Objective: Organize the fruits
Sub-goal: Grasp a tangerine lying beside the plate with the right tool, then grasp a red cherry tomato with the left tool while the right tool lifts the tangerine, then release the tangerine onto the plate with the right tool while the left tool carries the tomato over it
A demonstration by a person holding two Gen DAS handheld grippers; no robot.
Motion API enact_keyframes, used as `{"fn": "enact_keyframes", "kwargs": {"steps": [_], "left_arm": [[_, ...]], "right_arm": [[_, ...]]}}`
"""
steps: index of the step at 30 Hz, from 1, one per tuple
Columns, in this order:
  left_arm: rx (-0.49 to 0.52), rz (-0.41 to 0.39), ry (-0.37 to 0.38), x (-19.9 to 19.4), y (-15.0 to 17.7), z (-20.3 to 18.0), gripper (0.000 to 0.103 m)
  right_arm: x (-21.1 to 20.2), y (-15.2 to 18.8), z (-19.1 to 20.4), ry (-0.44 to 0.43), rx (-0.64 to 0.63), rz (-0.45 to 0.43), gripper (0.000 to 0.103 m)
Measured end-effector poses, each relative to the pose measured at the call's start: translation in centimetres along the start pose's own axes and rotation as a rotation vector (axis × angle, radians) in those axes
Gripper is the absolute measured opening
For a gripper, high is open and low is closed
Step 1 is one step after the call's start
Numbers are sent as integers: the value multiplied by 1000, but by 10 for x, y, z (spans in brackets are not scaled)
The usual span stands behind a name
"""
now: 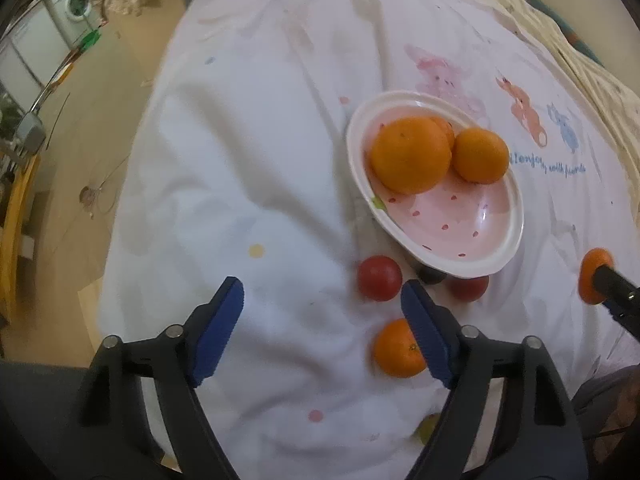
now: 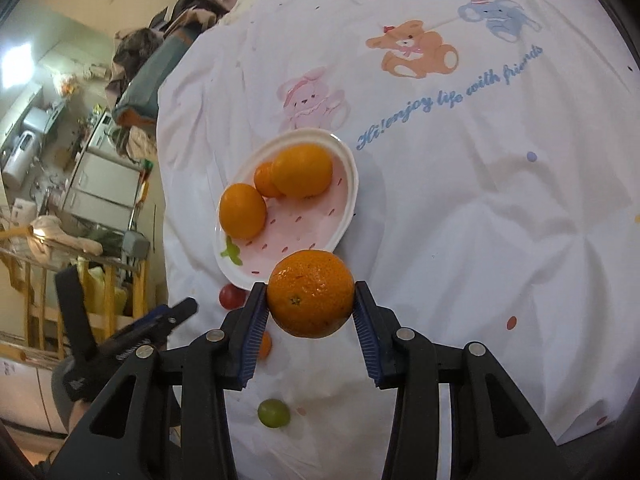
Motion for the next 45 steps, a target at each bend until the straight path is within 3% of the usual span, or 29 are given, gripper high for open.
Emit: {"fn": "enact_keyframes", "kwargs": {"steps": [3, 5, 9, 12, 16, 27, 33, 45], "left_arm": [[36, 6, -3, 9, -1, -12, 67], [66, 21, 0, 15, -1, -22, 55], [108, 48, -6, 26, 2, -37, 53], [148, 44, -42, 33, 1, -45, 45], [167, 62, -65, 41, 3, -47, 27], [143, 18, -11, 20, 5, -39, 26], [108, -31, 21, -12, 2, -23, 26], [62, -135, 60, -60, -71, -11, 26]], "right_arm": [[-2, -3, -6, -12, 24, -6, 44], [-1, -4, -11, -19, 46, -1, 44], [-1, -5, -13, -45, 64, 5, 44], [-3, -5, -12, -57, 59, 2, 44], [-5, -6, -12, -63, 59, 1, 44], [-5, -8, -12, -47, 57, -2, 44], [-6, -11, -11, -33, 50, -5, 44], [9, -75, 24, -30, -59, -24, 44]]}}
Point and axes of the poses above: each gripper's, at about its wrist camera, not at the fingertips, and x roughly the way its jaws point, z to its left, y to its underside, the point moved 3 cm from there along x, roughly the way its jaws point, and after that the axes turned 4 degrees about -x, right-handed, at the moved point
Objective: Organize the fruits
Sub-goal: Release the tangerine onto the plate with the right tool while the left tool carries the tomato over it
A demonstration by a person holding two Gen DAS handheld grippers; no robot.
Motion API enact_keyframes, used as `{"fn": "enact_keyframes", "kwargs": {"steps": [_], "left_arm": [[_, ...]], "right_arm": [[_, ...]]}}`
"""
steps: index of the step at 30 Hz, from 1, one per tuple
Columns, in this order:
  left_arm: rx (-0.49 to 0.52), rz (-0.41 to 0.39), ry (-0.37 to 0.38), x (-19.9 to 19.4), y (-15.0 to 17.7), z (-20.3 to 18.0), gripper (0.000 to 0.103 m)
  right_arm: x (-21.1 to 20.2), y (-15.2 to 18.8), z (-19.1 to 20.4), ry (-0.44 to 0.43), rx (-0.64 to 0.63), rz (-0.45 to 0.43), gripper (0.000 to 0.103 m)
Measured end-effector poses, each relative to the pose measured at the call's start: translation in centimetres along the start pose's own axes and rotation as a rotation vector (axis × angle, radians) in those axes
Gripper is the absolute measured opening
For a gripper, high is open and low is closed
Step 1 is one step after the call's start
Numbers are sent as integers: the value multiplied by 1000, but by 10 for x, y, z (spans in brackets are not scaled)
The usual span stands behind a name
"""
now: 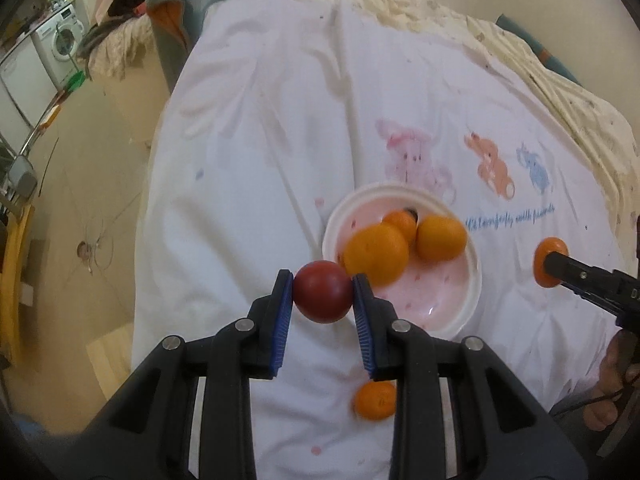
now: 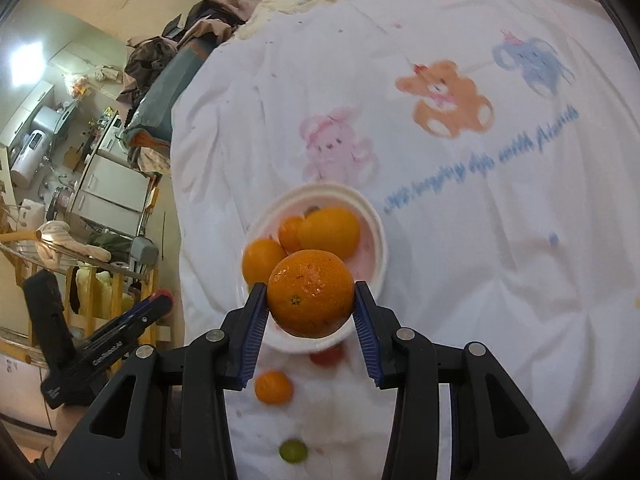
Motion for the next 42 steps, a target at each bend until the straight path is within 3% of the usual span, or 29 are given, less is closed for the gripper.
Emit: {"fn": "enact_keyframes", "kwargs": {"steps": [8, 12, 15, 17, 22, 32, 35, 38, 42], "left_arm": [[36, -7, -12, 19, -33, -14, 26], [29, 15, -1, 41, -33, -16, 26], [3, 41, -35, 57, -25, -11, 26], [-5, 73, 13, 62, -23, -13, 26], [8, 97, 6, 69, -21, -17, 26], [13, 116, 17, 71, -23, -20, 26], [7, 118, 23, 73, -24, -21, 26], [6, 119, 24, 76, -27, -22, 26], [-12, 129, 36, 85, -35, -23, 26]], "right_arm": [[38, -24, 4, 21, -43, 25, 44], [57, -8, 0, 6, -50, 71, 44], [77, 9, -4, -3, -46, 138, 44], [88, 16, -4, -11, -43, 177, 44], [116, 23, -4, 18, -69, 243, 45], [115, 22, 0, 3, -68, 255, 47], [105, 17, 2, -33, -50, 198, 79], [91, 12, 1, 17, -75, 156, 80], [75, 6, -26, 39, 30, 132, 80]]}}
Point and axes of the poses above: each gripper's, at about its wrist camera, not at the fingertips, and x roughly the way its jaws point, z to its left, y to its underside, the point moved 3 cm from there along x, roughly the way its jaws point, and after that the axes turned 4 degrees about -x, right-handed, at the moved point
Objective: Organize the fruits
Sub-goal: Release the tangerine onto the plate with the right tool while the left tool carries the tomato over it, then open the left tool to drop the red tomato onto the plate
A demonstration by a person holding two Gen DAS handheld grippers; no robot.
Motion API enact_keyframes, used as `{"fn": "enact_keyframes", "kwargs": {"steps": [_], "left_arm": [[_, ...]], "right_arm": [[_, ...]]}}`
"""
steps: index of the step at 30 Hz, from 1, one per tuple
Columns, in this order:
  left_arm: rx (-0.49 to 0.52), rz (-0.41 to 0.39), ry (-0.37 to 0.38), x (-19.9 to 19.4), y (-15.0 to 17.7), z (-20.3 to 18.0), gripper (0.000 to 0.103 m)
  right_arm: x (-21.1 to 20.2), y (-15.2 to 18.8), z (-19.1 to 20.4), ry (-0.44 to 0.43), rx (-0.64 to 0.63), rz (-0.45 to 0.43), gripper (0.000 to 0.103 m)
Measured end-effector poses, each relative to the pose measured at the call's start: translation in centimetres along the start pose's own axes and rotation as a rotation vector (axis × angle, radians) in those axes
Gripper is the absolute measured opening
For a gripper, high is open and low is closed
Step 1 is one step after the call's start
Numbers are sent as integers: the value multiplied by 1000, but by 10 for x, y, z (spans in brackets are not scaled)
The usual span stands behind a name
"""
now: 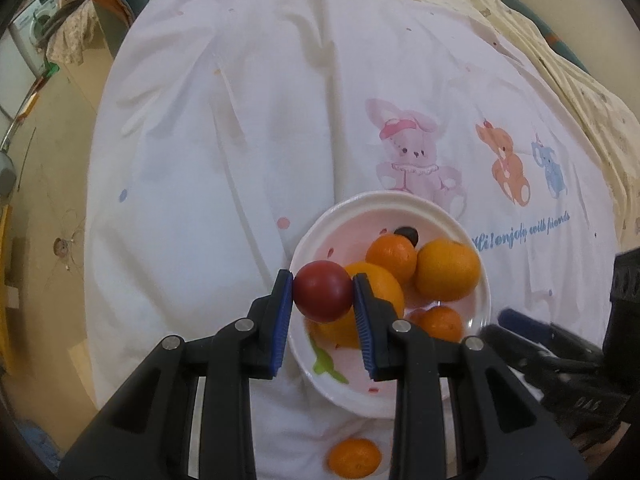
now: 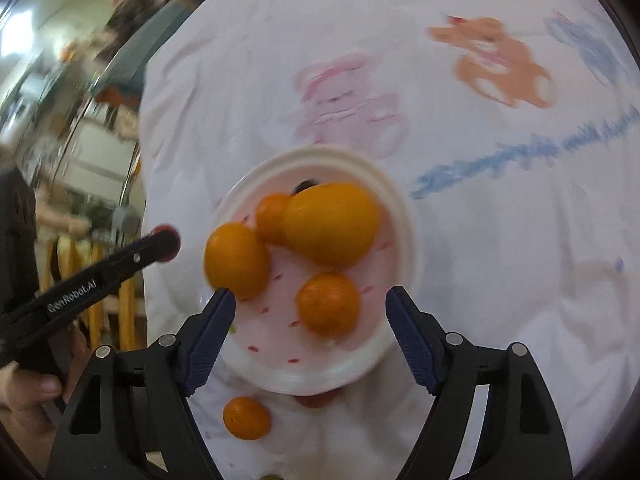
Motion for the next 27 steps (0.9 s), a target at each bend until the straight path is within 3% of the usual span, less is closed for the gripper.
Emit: {"fn": "enact_keyframes", "kwargs": {"steps": [11, 16, 18, 20, 22, 27], "left_arm": [[12, -2, 59, 39, -36, -26, 27], [-34, 63, 99, 54, -34, -25, 27], [-51, 91, 102, 58, -32, -24, 36], [-56, 80, 100, 56, -31, -23, 63], [-56, 60, 91, 52, -30, -23, 74], [-55, 36, 91, 42, -30, -21, 74]], "right_arm": [[-19, -16, -23, -1, 105, -51, 80], [-18, -18, -22, 1, 92, -45, 80], [-18, -19, -24, 2, 96, -42, 80], [-18, -19, -24, -3, 101, -41, 80], [-19, -20, -23, -3, 101, -44, 80], [-23, -21, -21, 4, 89, -59, 80]]}}
Point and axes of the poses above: each gripper's, at about its wrist camera, not at the fingertips, and x roughly the way its jaws point, z to its left, y to its underside, the point moved 3 cm from there along x, roughly the way its jaws point, and after that the axes turned 4 degrees about -x, right-handed, at the moved point
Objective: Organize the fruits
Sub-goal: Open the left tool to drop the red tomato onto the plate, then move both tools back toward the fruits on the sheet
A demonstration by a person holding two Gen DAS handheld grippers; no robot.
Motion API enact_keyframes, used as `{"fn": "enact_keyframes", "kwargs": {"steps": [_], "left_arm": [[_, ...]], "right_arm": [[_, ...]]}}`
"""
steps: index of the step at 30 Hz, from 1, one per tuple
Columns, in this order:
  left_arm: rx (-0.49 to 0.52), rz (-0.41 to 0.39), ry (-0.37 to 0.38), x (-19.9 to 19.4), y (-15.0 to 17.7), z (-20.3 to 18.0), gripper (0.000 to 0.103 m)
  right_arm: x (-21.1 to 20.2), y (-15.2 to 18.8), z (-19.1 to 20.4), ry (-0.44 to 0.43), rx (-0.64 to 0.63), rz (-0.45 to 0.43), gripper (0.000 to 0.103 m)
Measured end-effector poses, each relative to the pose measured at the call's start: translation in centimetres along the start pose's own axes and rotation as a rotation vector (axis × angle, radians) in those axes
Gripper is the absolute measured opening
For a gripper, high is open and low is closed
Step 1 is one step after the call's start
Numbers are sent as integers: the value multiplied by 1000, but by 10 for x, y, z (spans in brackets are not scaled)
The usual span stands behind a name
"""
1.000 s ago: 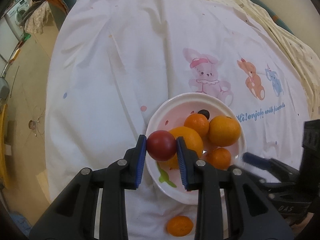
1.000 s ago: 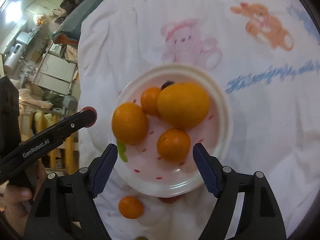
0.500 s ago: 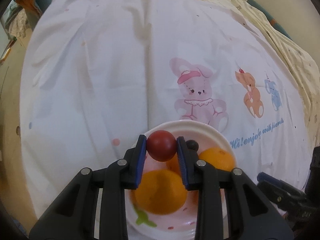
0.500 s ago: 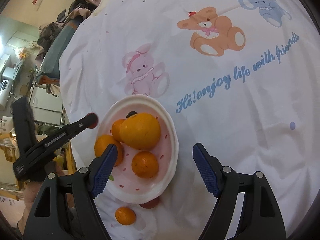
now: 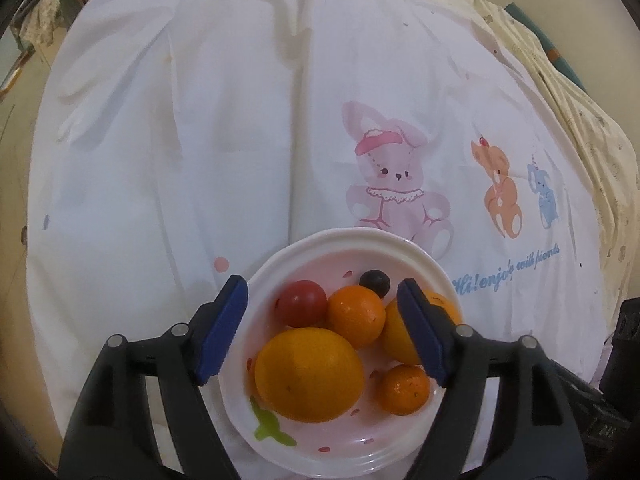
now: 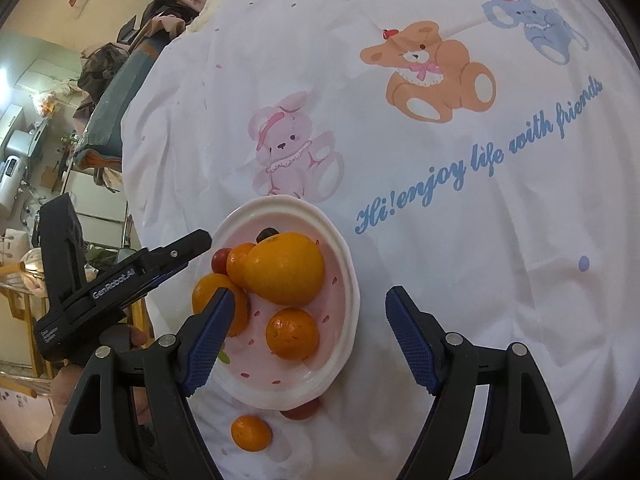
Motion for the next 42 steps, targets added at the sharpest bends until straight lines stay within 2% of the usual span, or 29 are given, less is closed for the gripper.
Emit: {"fn": "enact_keyframes", "kwargs": {"steps": [8, 12, 18, 20, 23, 27, 31, 34, 37, 40, 42], "left_arm": [[6, -83, -40, -24, 11, 10, 74], [28, -132, -61, -45, 18, 13, 74], [60, -193, -103, -89, 35, 27, 76], [73, -225, -117, -104, 44, 30, 84], [79, -245, -110, -119, 57, 33, 84], [73, -254, -112, -130, 74, 36, 84], [62, -242, -126, -130, 91, 41, 84], [33, -199, -103, -123, 105, 45, 84], [-23, -132, -75, -107, 118, 51, 84], [-38, -88, -78, -90, 129, 55, 84], [-11, -59, -117, -77, 135, 53, 84]], "right_arm": [[-5, -2, -6, 56, -14, -44, 80], [-15, 2, -4, 53, -26, -58, 80], [-41, 24, 3, 52, -98, -69, 80], [-49, 32, 4, 49, -104, -78, 80], [-55, 43, 8, 41, -114, -86, 80], [-63, 57, 15, 74, -158, -105, 80], [-68, 68, 18, 75, -164, -120, 80], [-68, 76, 15, 48, -134, -106, 80], [-65, 84, -1, -11, -22, -73, 80], [-62, 88, -10, 20, 11, -61, 80], [-62, 88, -8, 32, 3, -64, 80]]}}
Point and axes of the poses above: each gripper's, at about its wrist camera, not at the fingertips, and x roughly the way its jaws point, z to its left, y to its underside, the point moved 3 cm from there along x, roughly the way its jaws point, and after that the axes turned 4 degrees about -x, right-handed, at the moved point
